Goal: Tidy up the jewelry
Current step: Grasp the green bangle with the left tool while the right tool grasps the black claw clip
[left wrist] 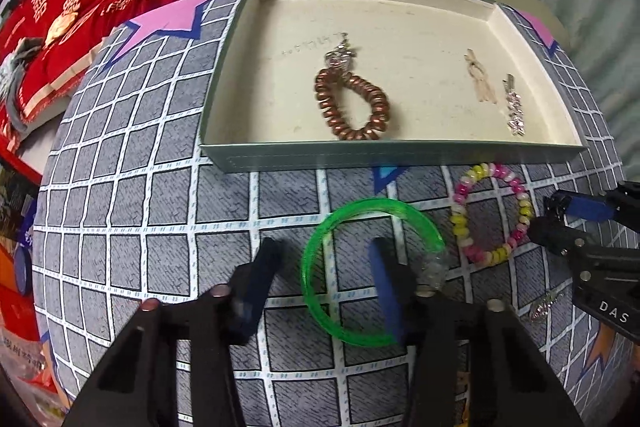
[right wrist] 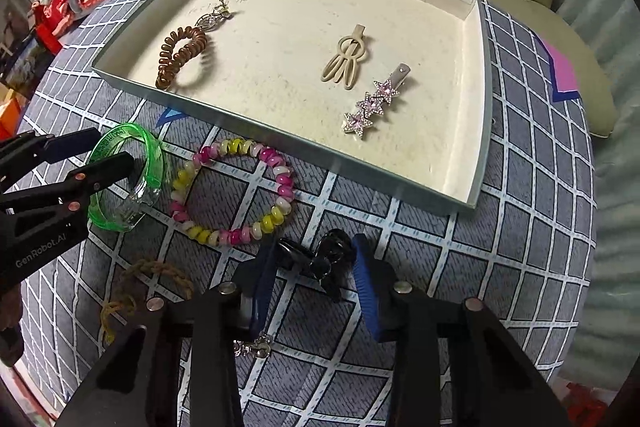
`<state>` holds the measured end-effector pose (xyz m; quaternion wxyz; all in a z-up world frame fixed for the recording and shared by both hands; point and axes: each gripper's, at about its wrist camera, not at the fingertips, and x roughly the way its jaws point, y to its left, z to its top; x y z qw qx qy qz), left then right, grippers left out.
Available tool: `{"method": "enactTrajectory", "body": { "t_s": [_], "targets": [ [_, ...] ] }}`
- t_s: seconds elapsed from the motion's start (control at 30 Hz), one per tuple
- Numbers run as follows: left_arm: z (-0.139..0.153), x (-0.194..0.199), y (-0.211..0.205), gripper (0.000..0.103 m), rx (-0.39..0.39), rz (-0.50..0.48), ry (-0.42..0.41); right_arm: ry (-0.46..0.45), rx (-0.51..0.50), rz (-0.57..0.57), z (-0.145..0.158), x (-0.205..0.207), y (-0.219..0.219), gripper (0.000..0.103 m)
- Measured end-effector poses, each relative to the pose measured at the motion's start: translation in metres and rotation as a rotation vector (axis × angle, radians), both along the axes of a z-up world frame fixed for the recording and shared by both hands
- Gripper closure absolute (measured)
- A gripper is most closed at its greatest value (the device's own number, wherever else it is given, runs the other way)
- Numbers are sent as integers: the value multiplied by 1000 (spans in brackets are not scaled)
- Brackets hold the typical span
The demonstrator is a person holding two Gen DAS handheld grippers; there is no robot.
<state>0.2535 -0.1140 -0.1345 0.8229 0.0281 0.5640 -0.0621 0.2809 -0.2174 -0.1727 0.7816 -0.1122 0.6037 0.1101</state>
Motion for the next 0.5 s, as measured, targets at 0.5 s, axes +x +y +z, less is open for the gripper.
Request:
{"method": "enactTrajectory", "body": {
  "t_s": [0.5],
  "targets": [
    [7,-20,11,86,-73,32,15,41,138,-139,13,-30,-40,63]
  ]
}}
